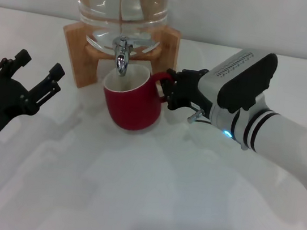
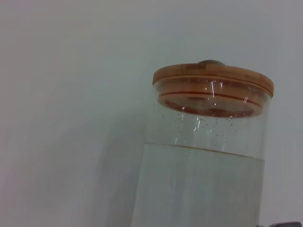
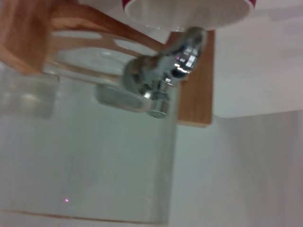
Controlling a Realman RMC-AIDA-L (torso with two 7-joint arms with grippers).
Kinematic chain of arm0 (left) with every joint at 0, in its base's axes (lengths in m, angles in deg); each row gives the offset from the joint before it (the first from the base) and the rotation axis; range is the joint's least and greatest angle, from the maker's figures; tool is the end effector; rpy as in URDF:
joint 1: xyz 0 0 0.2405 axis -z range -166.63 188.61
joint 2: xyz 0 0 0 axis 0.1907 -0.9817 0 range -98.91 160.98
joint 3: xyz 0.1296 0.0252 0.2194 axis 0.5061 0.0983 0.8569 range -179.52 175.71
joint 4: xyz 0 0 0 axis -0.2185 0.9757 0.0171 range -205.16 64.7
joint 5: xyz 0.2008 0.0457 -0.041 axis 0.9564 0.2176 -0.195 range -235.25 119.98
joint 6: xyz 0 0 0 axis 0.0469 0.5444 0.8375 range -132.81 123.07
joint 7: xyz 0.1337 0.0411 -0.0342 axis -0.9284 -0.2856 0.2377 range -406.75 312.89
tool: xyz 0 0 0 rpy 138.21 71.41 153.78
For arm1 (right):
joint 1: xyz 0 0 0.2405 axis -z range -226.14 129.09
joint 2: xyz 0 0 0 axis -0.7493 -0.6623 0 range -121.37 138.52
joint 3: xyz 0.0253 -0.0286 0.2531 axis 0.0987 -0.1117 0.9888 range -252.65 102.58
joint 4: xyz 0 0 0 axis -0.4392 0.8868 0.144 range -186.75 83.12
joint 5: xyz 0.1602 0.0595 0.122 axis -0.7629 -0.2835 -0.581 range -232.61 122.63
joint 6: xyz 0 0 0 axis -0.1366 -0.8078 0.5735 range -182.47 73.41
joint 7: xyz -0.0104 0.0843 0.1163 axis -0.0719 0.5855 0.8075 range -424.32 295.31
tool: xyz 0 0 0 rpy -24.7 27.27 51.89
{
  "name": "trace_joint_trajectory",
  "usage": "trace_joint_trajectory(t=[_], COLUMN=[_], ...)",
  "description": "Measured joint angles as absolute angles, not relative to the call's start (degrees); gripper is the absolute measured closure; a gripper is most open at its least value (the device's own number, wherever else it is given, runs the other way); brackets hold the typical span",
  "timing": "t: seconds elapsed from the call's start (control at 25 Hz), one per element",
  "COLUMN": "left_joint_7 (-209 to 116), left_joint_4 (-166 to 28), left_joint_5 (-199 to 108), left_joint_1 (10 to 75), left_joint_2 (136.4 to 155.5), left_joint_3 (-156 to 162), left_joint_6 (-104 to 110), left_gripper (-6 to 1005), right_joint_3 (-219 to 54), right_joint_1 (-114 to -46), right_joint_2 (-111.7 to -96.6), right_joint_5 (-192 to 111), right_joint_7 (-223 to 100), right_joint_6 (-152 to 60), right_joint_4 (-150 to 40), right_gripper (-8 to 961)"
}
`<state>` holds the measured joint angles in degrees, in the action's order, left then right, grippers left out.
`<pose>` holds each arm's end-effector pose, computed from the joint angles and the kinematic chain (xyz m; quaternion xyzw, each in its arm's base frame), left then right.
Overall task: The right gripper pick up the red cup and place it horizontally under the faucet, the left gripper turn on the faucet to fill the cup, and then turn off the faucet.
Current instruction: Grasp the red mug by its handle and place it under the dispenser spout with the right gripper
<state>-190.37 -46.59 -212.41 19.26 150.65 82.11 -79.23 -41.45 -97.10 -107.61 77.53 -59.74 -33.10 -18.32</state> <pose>-0.3237 0.2691 -0.0054 -0.7432 -0.2424 -0.4076 0.4720 0.1482 0.4004 -0.1352 -0.9052 0.1550 0.1809 0.3521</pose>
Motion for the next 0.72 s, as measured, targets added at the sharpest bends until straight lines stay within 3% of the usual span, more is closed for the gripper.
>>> trace_joint_trajectory(t=[0.72], left_joint_7=[-190.4], left_joint_4=[-46.6], left_joint_5=[-212.4], left_joint_1=[19.3], left_joint_2=[150.7], left_joint_3=[82.5], left_joint_6=[-79.2], left_gripper=[142], right_joint_3=[-43.9], right_joint_1=[-97.4], right_joint_2=[-107.62], right_joint_5=[77.2], right_joint_7=[-59.7], right_joint_6=[-34.0], right_joint_4=[-18.1], right_gripper=[814])
